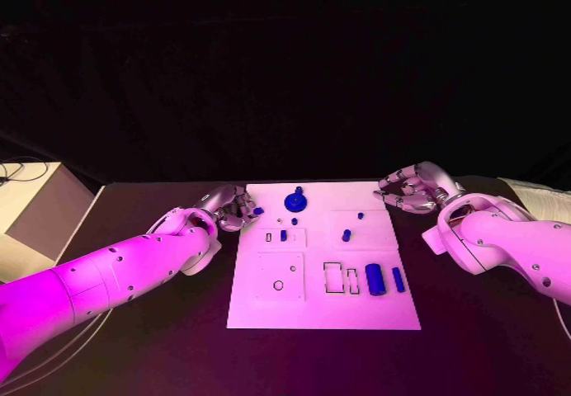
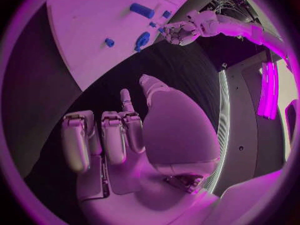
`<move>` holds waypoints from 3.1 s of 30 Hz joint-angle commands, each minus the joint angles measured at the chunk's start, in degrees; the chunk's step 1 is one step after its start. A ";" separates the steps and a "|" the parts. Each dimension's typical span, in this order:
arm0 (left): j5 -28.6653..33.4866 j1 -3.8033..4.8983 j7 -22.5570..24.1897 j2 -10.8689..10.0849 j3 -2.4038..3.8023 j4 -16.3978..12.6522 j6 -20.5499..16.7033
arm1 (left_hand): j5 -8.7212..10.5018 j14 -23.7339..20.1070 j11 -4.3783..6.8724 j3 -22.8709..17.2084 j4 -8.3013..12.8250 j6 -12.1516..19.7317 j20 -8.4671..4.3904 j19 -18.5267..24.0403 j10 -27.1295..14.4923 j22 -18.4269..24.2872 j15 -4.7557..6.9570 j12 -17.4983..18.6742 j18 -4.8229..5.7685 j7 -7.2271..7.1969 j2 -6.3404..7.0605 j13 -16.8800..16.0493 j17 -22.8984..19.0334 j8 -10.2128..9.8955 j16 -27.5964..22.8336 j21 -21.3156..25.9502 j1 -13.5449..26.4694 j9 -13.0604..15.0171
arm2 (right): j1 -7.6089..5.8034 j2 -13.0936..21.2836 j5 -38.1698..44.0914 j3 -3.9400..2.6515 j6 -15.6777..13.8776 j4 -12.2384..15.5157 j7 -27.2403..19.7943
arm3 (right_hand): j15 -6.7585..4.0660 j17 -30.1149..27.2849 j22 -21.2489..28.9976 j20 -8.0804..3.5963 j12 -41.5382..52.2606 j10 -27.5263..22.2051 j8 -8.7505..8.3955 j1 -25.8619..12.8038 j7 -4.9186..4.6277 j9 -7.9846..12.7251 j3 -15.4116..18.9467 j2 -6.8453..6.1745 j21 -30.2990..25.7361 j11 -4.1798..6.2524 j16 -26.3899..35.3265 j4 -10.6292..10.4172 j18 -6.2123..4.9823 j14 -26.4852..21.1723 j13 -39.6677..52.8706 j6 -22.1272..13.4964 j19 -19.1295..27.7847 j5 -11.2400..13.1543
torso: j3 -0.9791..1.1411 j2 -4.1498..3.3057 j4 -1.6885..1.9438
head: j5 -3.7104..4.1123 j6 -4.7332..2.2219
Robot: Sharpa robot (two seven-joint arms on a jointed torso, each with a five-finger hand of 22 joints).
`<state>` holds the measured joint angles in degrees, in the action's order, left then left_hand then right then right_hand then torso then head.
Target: Assemble the parts on the task board
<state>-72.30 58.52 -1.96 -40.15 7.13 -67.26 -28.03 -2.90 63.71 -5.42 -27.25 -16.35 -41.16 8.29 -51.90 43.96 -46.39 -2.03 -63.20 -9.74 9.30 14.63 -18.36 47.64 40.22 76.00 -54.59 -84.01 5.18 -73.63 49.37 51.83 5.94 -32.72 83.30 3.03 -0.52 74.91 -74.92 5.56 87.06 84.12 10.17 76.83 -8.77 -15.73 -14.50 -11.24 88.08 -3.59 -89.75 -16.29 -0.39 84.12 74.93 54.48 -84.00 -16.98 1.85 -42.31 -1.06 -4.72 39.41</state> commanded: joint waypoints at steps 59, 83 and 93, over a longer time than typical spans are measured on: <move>-1.16 0.04 -5.30 2.03 0.12 2.16 7.06 | -0.05 6.20 1.85 -7.18 2.82 -8.89 -1.45 -3.28 1.69 -5.52 1.54 -1.43 -0.15 -1.58 -2.73 0.15 7.95 -7.37 5.40 -4.90 -2.37 -0.19 | 0.02 -0.08 0.35 -0.01 0.55 0.08 -0.42 | 0.26 13.59 -13.79 0.08 -0.18 3.73 0.39 -0.46 0.03 -0.05 -0.28 -0.05 -0.18 -0.34 0.37 -0.04 -0.14 5.51 12.98 -0.34 -5.07 -0.23 | 0.05 0.04 -0.01 | 0.43 0.00; 2.24 0.05 -1.43 2.32 0.13 2.03 5.26 | -0.10 10.27 3.30 -10.29 3.11 -12.54 -2.17 -5.87 4.64 -8.94 2.70 -1.11 0.48 -3.24 -4.56 0.33 13.97 -4.03 7.46 -8.02 -0.20 2.33 | 0.02 -0.07 0.35 -0.01 0.57 0.14 -0.39 | 0.25 13.65 -13.82 0.08 -0.07 3.80 0.48 -0.54 0.05 -0.07 -0.41 -0.04 -0.14 -0.33 0.34 -0.04 -0.12 5.52 13.05 -0.33 -5.09 -0.24 | 0.03 0.00 0.00 | 0.29 -0.09; 7.19 0.04 0.87 2.04 0.82 1.42 5.24 | -0.16 12.39 3.92 -25.02 10.38 -11.72 -3.29 -6.87 5.09 -12.88 3.43 -2.68 0.92 -3.54 -2.12 -2.44 17.65 -0.80 8.70 -12.02 8.45 9.14 | 0.02 -0.09 0.35 -0.01 0.46 0.14 -0.50 | 0.25 13.60 -13.81 0.08 -0.12 3.77 0.51 -0.54 0.05 -0.07 -0.46 -0.05 -0.16 -0.32 0.37 -0.02 -0.13 5.51 13.01 -0.32 -5.08 -0.25 | 0.06 0.01 -0.03 | 0.32 -0.20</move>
<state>-68.46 58.60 -2.76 -38.13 7.87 -65.68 -24.04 -2.89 75.77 -1.54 -50.25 -5.07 -52.96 5.23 -58.68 49.09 -59.07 1.42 -65.72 -9.25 5.55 12.49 -20.63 65.15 35.36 84.43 -66.41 -76.20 5.55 -73.63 49.31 51.83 5.94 -32.72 83.34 3.03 -0.52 74.90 -74.90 5.56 87.06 84.12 10.62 76.83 -8.77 -15.74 -14.49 -11.24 88.08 -3.59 -89.75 -16.29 -0.39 84.12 74.93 54.48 -84.00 -16.98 1.88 -42.31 -1.12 -4.46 39.23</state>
